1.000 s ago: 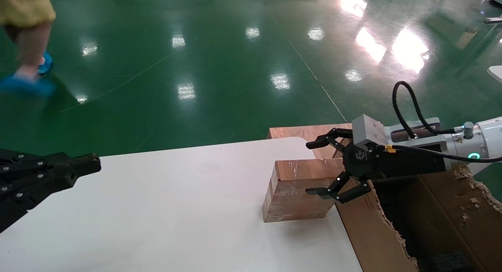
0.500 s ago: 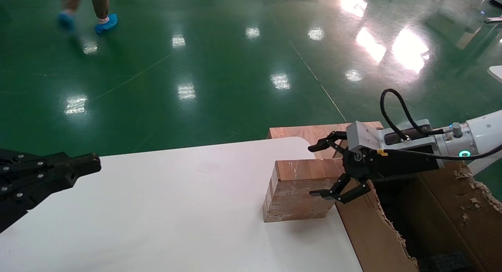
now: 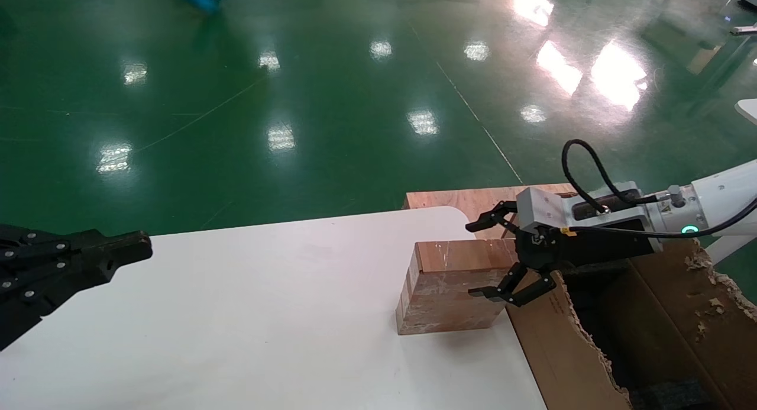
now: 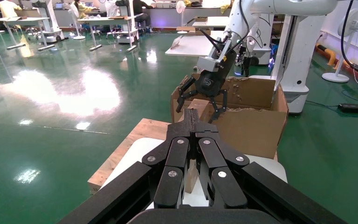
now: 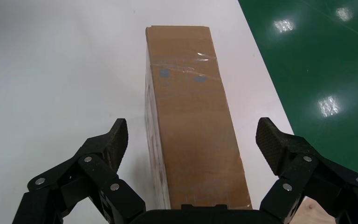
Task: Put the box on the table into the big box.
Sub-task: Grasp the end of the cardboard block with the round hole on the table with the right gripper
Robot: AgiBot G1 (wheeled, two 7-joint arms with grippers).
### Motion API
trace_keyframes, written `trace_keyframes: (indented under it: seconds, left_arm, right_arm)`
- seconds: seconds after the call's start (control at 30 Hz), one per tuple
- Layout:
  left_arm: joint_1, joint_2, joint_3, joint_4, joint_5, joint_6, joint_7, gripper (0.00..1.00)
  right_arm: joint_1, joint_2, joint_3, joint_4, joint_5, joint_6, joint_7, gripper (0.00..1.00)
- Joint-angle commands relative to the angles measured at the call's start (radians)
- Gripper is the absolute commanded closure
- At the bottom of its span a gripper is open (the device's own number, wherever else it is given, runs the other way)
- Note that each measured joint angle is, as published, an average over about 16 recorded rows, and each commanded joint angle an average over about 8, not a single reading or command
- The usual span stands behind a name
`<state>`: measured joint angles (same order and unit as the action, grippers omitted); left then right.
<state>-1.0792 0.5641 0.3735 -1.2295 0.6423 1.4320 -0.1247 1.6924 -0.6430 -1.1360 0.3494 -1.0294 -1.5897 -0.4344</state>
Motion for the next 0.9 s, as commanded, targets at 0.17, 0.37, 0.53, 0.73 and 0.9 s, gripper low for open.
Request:
trace_keyframes:
  seconds: [0.17, 0.37, 0.53, 0.73, 0.9]
  left_arm:
    - [0.000, 0.000, 0.000, 0.000, 0.000, 0.000, 0.000, 0.00]
    - [0.000, 0.000, 0.000, 0.000, 0.000, 0.000, 0.000, 0.00]
    - [0.000, 0.000, 0.000, 0.000, 0.000, 0.000, 0.000, 0.00]
    - [0.000, 0.000, 0.000, 0.000, 0.000, 0.000, 0.000, 0.00]
    - [0.000, 0.000, 0.000, 0.000, 0.000, 0.000, 0.000, 0.00]
  right_arm:
    - [0.004, -0.006, -0.012, -0.014, 0.007, -0.001, -0.002, 0.57]
    - [0.004, -0.004, -0.009, -0.010, 0.006, -0.001, -0.003, 1.00]
    - [0.004, -0.003, -0.007, -0.007, 0.005, -0.001, -0.003, 1.00]
    - [0.002, -0.003, -0.006, -0.006, 0.003, -0.001, -0.003, 1.00]
    - [0.002, -0.002, -0.005, -0.005, 0.002, -0.001, -0.004, 1.00]
